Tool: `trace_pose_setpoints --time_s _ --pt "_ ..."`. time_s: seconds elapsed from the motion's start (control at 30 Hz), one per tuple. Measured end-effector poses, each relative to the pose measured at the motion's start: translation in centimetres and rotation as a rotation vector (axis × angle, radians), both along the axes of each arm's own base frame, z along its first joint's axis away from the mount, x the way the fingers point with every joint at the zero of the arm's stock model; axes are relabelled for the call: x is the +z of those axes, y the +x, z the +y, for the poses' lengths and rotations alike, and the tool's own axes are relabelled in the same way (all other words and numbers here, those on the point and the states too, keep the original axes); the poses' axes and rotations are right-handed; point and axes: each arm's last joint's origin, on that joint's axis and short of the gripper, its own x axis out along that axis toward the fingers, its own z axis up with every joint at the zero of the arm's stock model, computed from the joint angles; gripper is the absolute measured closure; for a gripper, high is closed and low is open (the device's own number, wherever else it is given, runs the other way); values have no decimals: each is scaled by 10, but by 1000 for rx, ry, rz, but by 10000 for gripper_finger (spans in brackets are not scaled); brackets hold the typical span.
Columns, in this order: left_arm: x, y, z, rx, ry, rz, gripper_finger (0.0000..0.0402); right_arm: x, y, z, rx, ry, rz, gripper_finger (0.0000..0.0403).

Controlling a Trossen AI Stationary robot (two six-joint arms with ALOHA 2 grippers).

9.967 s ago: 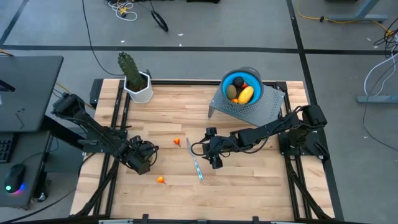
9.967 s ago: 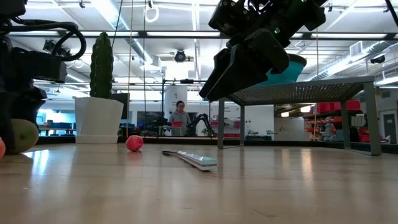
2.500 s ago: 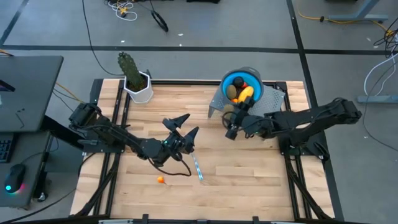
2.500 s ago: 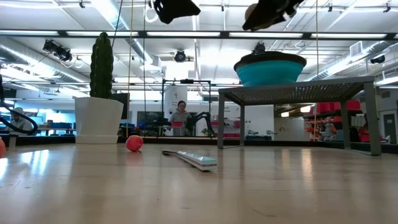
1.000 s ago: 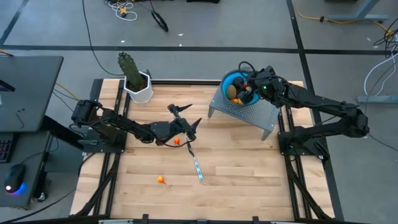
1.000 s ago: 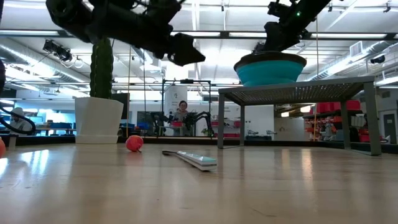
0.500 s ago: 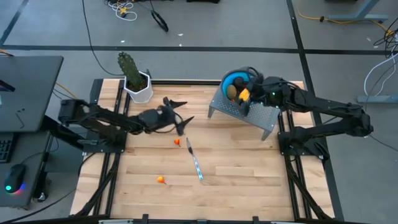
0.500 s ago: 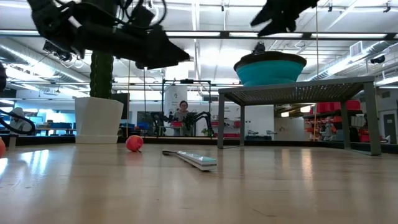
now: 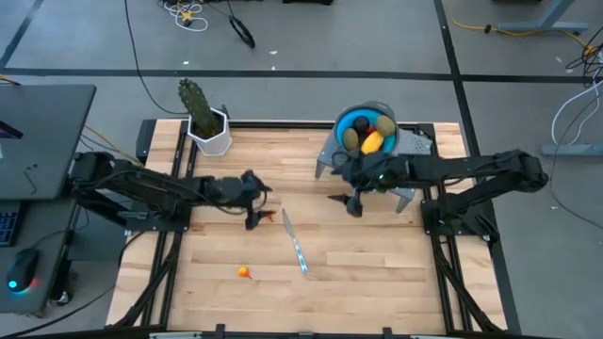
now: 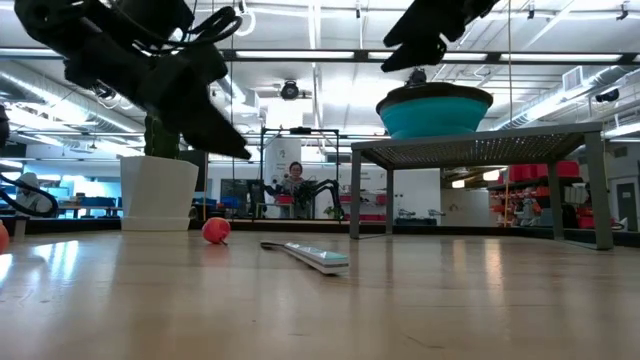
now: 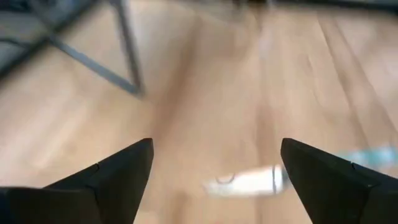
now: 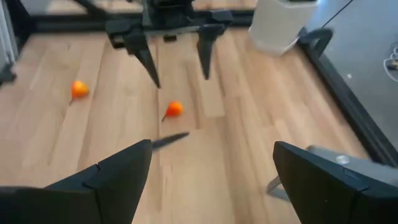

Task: Pick & Place Fruit
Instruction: Put the orange peach in the blue strainer bowl on the shelf

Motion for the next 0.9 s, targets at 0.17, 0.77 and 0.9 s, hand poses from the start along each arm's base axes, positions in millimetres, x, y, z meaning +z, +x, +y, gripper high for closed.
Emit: trace_pose_setpoints --time_s 0.17,0.77,0.9 --pt "-13 2 -13 -23 44 83 48 -18 12 19 31 13 74 55" --pt "-53 -14 -13 28 -28 144 49 -67 42 63 91 -29 198 55" --pt "-56 -18 -13 20 -31 91 49 -75 49 61 -7 -52 189 55"
